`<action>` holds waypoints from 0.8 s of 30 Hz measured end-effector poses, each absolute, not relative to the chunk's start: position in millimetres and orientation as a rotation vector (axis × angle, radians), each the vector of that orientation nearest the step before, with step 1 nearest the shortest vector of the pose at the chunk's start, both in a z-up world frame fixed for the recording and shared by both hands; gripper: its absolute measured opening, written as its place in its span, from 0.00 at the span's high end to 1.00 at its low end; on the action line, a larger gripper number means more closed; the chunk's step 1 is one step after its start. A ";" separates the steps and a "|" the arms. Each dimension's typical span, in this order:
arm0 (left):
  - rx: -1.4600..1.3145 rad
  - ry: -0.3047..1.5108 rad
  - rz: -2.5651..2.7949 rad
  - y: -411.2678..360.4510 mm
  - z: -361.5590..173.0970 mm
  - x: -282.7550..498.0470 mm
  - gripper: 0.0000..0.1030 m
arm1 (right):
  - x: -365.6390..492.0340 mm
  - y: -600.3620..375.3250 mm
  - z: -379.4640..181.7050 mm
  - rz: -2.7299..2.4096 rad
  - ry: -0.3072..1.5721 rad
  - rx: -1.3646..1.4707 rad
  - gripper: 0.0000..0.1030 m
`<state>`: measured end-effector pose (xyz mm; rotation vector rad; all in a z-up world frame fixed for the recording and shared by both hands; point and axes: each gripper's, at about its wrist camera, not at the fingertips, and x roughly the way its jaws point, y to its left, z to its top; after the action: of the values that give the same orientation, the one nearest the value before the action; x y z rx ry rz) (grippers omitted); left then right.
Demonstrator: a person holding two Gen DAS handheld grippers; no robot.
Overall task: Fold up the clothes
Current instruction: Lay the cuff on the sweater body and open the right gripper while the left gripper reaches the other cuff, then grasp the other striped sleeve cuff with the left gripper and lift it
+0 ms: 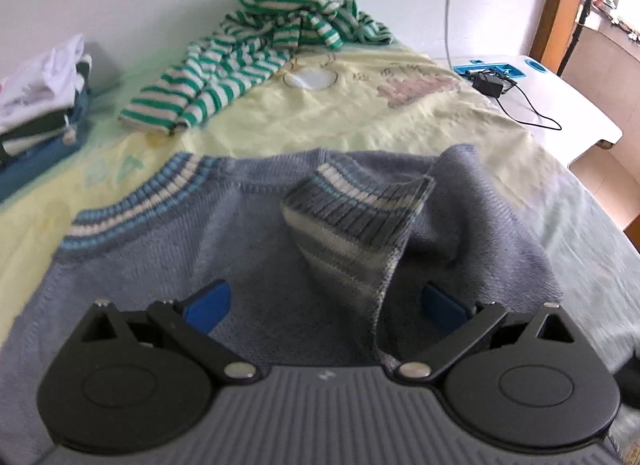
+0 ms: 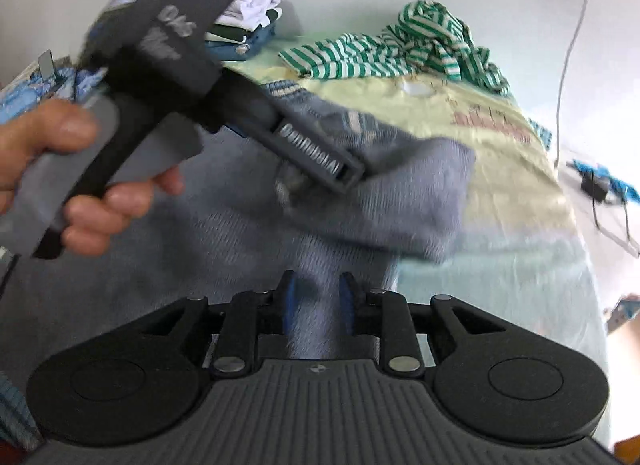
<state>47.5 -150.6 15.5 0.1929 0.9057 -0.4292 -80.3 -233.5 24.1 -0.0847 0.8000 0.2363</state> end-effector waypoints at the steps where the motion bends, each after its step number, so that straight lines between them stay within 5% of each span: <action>1: 0.182 0.910 -0.424 -149.3 13.4 49.6 0.04 | -81.7 -233.4 21.5 0.235 0.807 -0.065 0.76; 10: 0.137 0.901 -0.383 -145.6 6.0 61.0 0.15 | -82.5 -231.8 12.7 0.242 0.797 -0.001 0.62; 13: 0.141 0.888 -0.394 -148.6 8.6 60.5 0.31 | -81.7 -228.6 13.2 0.257 0.801 -0.002 0.50; 15: 0.142 0.881 -0.412 -150.9 11.7 58.9 0.52 | -81.9 -226.0 13.6 0.266 0.802 -0.015 0.47; 24: 0.073 0.876 -0.459 -148.5 19.0 56.1 0.92 | -86.0 -236.0 13.7 0.278 0.786 0.036 0.51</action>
<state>56.1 -148.5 19.0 0.0729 0.8759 -0.4590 -86.0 -236.0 13.7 0.0363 0.7863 0.2775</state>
